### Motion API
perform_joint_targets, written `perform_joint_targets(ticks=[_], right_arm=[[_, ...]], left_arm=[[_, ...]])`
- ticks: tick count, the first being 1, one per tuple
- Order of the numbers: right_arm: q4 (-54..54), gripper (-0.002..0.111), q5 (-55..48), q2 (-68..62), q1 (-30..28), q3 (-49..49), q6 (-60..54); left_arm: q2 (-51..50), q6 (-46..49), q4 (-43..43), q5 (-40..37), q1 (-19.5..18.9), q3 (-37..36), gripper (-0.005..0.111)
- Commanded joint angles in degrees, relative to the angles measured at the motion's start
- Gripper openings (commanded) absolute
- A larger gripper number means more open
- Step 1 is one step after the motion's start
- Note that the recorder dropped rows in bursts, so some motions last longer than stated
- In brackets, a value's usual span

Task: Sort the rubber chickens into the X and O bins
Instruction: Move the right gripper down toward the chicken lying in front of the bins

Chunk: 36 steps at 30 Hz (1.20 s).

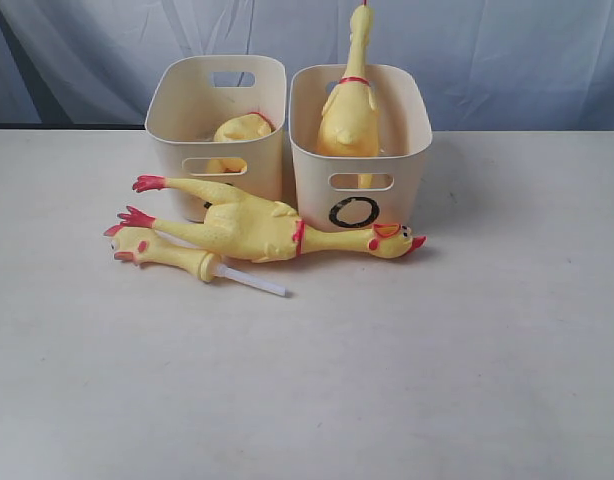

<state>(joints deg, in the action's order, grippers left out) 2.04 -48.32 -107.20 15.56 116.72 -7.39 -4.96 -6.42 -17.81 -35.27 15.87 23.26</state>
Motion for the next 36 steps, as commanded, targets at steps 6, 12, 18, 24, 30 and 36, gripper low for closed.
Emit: perform_joint_targets(ticks=[6,12,18,24,30,36], right_arm=[[6.0,-0.001,-0.2,12.5,-0.2,-18.5,-18.0],[14.9,-0.001,-2.5,16.4,-0.1,-31.4,-34.5],[15.1,-0.001,-3.4,17.6,1.0,-40.4,-43.3],[10.7,-0.001,2.0,18.4,7.9,-47.9,-47.6],[-2.5,-0.001,11.8,18.4,20.1,-54.8,-40.7],[-25.4,-0.001,23.2,16.8,29.7,-59.9,-19.1]], left_arm=[[0.2,0.5,0.4,1.0,-0.3,-0.2,0.0],[0.2,0.5,0.4,1.7,-0.3,-1.2,0.0],[0.2,0.5,0.4,2.1,-0.3,-1.2,0.0],[0.2,0.5,0.4,2.1,-0.3,-1.2,0.0],[0.2,0.5,0.7,1.9,-0.3,-1.2,0.0],[0.2,0.5,2.0,1.6,-0.3,-1.2,0.0]])
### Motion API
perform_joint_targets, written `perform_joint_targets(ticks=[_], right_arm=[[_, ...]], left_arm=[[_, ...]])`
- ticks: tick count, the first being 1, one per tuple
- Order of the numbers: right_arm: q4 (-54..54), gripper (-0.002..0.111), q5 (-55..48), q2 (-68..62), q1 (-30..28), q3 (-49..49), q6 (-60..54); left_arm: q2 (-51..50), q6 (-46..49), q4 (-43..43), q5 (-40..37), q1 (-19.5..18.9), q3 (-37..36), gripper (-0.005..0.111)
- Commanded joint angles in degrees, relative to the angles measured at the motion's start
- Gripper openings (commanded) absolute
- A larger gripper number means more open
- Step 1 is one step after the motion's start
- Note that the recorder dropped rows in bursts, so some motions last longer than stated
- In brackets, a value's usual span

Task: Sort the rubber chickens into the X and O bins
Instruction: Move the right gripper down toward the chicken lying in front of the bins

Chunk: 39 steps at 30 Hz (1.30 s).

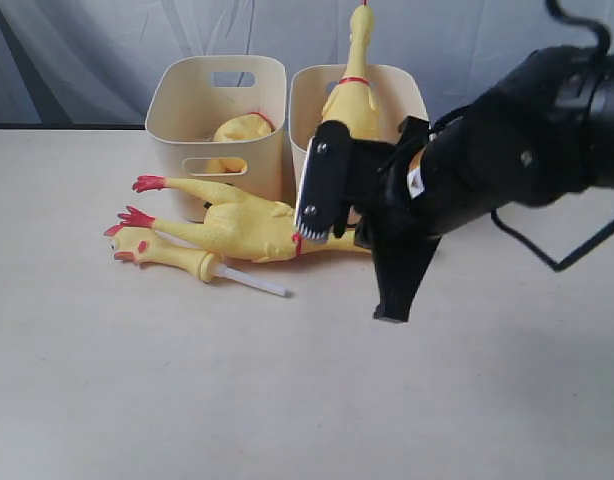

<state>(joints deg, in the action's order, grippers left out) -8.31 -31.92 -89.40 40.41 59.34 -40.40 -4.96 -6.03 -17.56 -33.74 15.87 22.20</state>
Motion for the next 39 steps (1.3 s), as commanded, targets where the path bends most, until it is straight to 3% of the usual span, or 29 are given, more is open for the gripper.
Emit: perform_joint_targets(ticks=[1,10,18,21,23,27,29,39], right_arm=[[-19.8,-0.001,7.6,-1.6,6.0,-2.9,18.0],[-60.9,-0.001,4.6,-10.9,9.7,-3.8,57.4],[-81.9,-0.001,-1.6,-21.3,9.7,-3.8,76.9],[-86.0,0.0,-2.5,-23.5,9.7,-3.8,82.2],[-87.7,0.007,-3.3,-24.6,9.7,-3.8,84.9],[-89.5,0.04,-4.2,-25.8,9.7,-3.7,87.7],[-89.8,0.051,-3.8,-26.3,9.7,-3.6,87.8],[-91.6,0.053,-4.0,-27.8,9.6,-3.6,91.3]], left_arm=[[0.2,0.1,2.0,0.0,-0.3,-0.1,0.0],[0.2,0.1,3.9,-0.5,-0.3,-0.1,0.0],[0.3,0.1,4.0,-0.6,-0.3,0.0,0.0],[0.3,0.1,4.0,-0.6,-0.3,0.0,0.0],[0.3,0.1,4.0,-0.6,-0.3,0.0,0.0],[0.3,0.1,4.0,-0.6,-0.3,0.0,0.0],[0.3,0.1,4.0,-0.6,-0.3,0.0,0.0],[0.3,0.1,4.2,-0.6,-0.3,0.0,0.0]])
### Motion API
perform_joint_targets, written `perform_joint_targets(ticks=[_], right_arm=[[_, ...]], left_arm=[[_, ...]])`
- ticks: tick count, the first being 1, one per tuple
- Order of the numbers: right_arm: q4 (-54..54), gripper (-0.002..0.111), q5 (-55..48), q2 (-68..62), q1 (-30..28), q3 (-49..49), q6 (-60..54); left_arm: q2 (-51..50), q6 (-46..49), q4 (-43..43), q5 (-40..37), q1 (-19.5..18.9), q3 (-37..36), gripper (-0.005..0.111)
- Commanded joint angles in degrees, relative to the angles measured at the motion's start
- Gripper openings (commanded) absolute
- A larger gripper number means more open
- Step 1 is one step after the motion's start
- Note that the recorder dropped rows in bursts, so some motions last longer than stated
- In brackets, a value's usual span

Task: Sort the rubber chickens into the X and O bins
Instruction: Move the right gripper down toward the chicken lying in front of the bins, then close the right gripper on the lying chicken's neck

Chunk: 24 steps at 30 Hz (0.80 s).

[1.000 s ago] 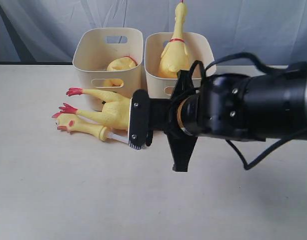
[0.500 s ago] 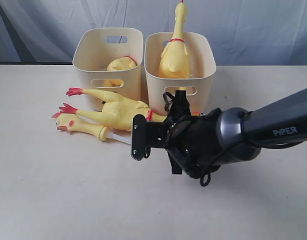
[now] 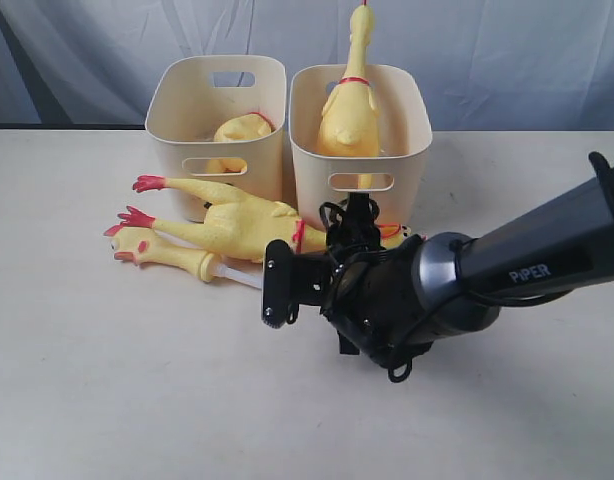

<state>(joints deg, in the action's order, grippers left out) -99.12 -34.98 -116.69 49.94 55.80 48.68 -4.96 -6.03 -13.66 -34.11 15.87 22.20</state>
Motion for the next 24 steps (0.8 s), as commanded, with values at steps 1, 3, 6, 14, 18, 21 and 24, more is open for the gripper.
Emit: perform_joint_targets(ticks=[1,3,6,14,18,21,24], right_arm=[[-0.8,0.053,-1.6,-0.7,0.0,0.0,2.4],[-0.8,0.053,-3.1,-1.5,0.0,0.7,2.6],[-0.8,0.053,-3.7,-2.7,0.0,1.9,2.6],[-0.8,0.053,-4.7,-4.3,0.0,4.7,2.6],[-0.8,0.053,-5.6,-5.3,0.0,5.7,2.7],[-0.8,0.053,-7.4,-6.7,0.0,5.7,2.7],[-0.8,0.053,-8.3,-7.6,0.0,5.7,2.7]], left_arm=[[0.3,0.1,0.3,-0.2,-0.3,0.0,0.0],[0.3,0.1,0.3,-0.2,-0.3,0.0,0.0],[0.3,0.1,0.3,-0.2,-0.3,0.0,0.0],[0.3,0.2,0.3,-0.2,-0.3,0.0,0.0],[0.3,0.2,0.3,-0.2,-0.3,0.0,0.0],[0.3,0.2,0.3,-0.2,-0.3,0.0,0.0],[0.3,0.2,0.3,-0.2,-0.3,0.0,0.0]])
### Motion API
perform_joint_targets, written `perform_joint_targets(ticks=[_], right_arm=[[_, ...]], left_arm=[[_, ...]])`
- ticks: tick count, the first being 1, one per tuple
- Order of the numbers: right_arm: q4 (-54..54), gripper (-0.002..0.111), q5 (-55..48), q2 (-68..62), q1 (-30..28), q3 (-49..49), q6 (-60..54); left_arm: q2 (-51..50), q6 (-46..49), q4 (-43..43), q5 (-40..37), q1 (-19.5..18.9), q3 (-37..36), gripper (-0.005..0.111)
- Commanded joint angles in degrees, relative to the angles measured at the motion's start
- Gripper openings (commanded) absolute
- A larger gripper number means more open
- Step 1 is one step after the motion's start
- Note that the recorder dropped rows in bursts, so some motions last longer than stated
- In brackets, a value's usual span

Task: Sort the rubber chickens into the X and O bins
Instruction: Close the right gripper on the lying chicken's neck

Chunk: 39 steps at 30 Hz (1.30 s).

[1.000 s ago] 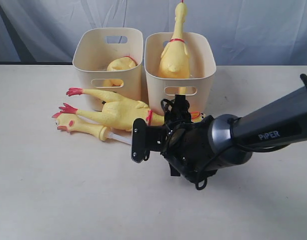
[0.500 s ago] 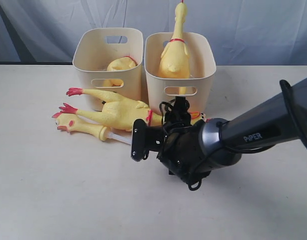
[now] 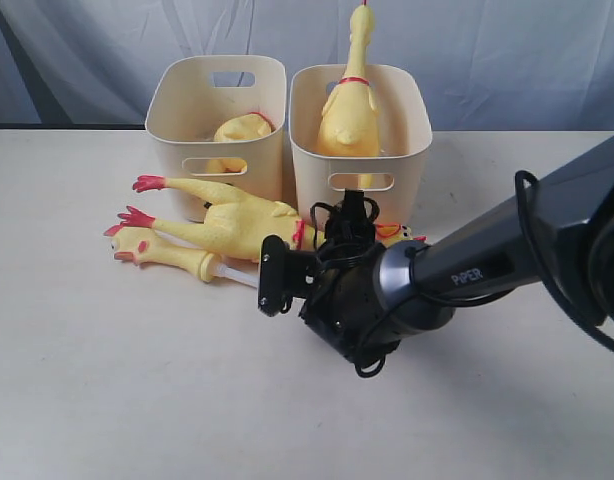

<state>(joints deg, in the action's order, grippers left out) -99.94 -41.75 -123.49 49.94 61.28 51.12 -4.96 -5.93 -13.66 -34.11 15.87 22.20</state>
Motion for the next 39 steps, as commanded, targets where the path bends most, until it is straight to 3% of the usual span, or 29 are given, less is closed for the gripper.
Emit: perform_joint_targets(ticks=[1,39], right_arm=[[0.0,0.053,-1.6,-1.1,0.0,0.2,0.3],[0.0,0.053,0.4,-1.5,-2.6,3.1,1.7]], left_arm=[[0.3,0.1,0.3,-0.2,-0.3,0.0,0.0],[0.3,0.1,0.3,-0.2,-0.3,0.0,0.0]])
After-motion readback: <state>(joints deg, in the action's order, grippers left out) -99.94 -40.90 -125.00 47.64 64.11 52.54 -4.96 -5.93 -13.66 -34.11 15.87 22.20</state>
